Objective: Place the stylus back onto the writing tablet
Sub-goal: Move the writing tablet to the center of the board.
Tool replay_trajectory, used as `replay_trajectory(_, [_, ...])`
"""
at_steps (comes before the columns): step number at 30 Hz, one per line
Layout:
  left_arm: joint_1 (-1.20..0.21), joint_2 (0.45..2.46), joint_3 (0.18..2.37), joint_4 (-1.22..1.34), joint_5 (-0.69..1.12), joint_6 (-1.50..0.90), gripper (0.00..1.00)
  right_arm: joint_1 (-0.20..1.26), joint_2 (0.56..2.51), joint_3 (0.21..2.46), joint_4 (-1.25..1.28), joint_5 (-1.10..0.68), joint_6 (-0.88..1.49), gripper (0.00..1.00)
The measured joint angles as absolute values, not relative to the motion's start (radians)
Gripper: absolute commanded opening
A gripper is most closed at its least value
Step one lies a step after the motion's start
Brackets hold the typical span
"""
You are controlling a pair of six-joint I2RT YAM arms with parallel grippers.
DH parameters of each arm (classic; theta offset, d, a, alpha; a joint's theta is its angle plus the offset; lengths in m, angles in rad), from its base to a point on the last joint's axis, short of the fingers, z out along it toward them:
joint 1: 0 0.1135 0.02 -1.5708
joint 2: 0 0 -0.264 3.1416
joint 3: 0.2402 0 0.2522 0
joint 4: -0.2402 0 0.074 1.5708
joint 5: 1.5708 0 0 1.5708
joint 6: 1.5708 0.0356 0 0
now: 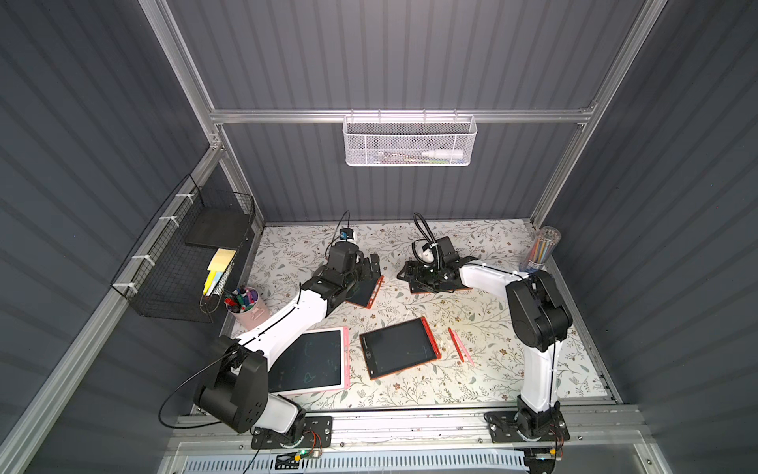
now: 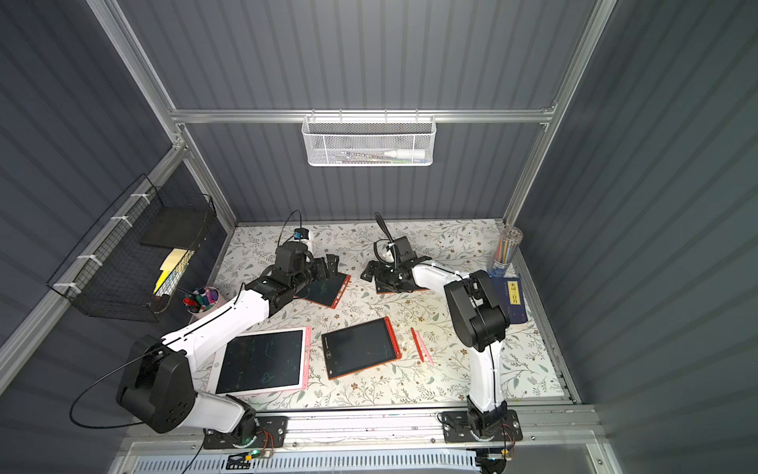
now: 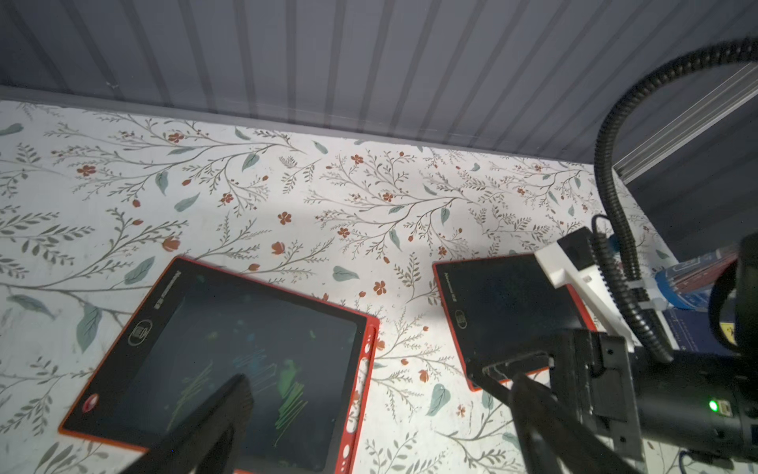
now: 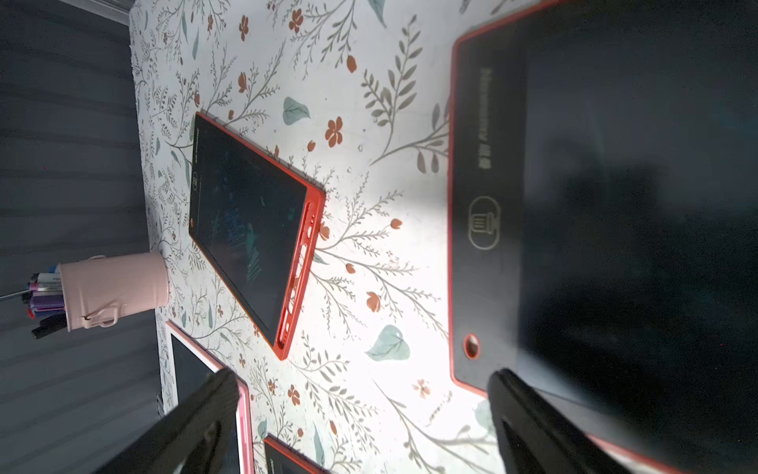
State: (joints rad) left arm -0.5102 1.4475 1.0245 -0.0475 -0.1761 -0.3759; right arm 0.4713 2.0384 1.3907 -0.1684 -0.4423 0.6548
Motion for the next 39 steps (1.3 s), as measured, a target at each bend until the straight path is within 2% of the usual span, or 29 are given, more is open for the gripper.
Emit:
replay_trajectory(12, [-0.509, 1.396, 0.969, -0.106, -0.157, -0.380, 0.99, 0.533, 2.165, 1.530, -0.215, -0.383, 0.672, 0.98])
replay_trajectory(20, [-0.509, 1.377, 0.963, -0.109, -0.147, -0.395, 0.99, 0.549, 2.181, 1.596, -0.334, -0.168, 0.654, 0.97])
replay_trajectory(32, [-0.509, 1.375, 0.921, -0.088, -0.094, -0.402, 0.99, 0.413, 2.162, 1.584, -0.424, -0.022, 0.593, 0.97])
replay_trajectory(39, [-0.509, 1.365, 0.851, -0.085, -0.051, -0.405, 0.99, 0.361, 2.146, 1.578, -0.459, -0.050, 0.550, 0.95])
